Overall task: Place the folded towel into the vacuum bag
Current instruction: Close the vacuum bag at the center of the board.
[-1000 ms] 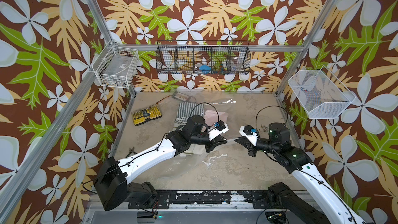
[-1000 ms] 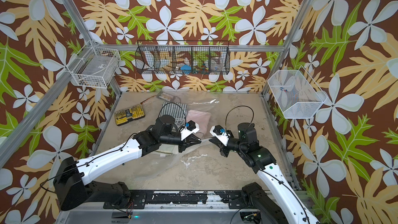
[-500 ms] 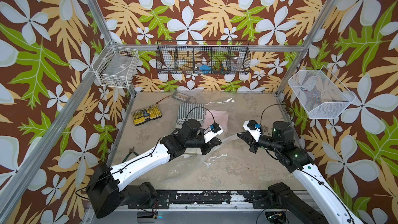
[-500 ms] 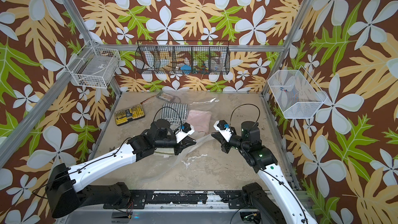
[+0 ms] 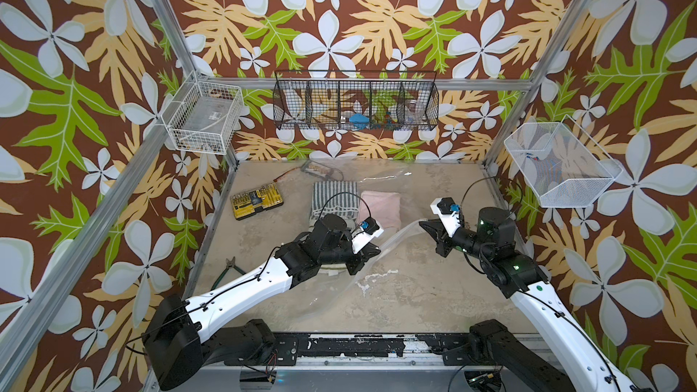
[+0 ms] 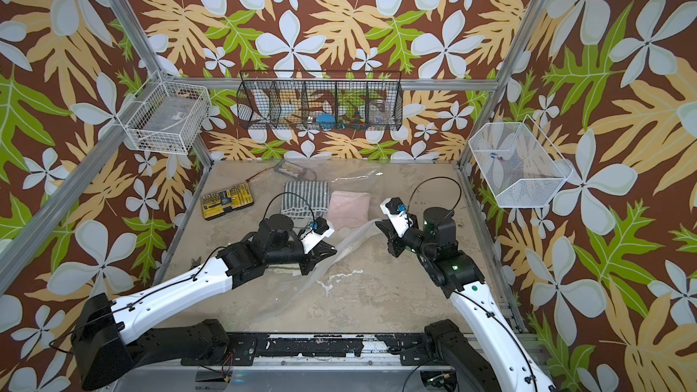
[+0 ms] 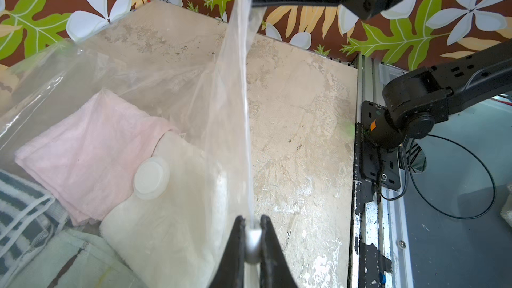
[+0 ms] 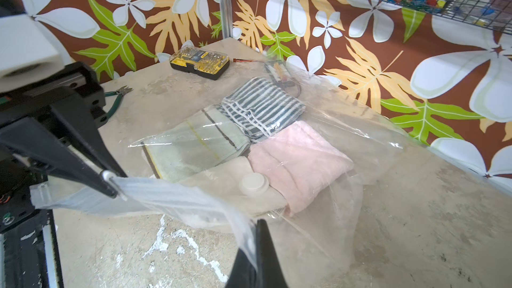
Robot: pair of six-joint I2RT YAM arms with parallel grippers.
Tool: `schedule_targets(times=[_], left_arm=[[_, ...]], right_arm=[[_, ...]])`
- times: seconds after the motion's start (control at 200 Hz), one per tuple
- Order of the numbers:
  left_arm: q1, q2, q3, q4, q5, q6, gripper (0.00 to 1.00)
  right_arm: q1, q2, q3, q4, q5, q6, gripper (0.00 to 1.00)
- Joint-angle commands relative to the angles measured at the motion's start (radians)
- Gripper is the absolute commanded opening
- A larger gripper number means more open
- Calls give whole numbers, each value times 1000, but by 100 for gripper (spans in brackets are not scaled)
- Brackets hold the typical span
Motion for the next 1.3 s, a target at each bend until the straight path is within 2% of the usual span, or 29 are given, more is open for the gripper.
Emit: schedule_targets(times=[0.0, 0.505, 0.886, 1.296], left_arm=[[2, -20, -15, -108, -7, -17, 0], [2, -52, -25, -186, -62, -33, 0], [2, -69, 44, -301, -70, -53, 0], [2, -76, 14, -349, -95, -47, 0]], right_arm=[[-9, 14, 21, 143, 136, 55, 0], [-47, 129, 96, 207, 192, 119, 0], [-126, 224, 159, 242, 189, 133, 0], [-234, 297, 219, 261, 187, 148, 0]])
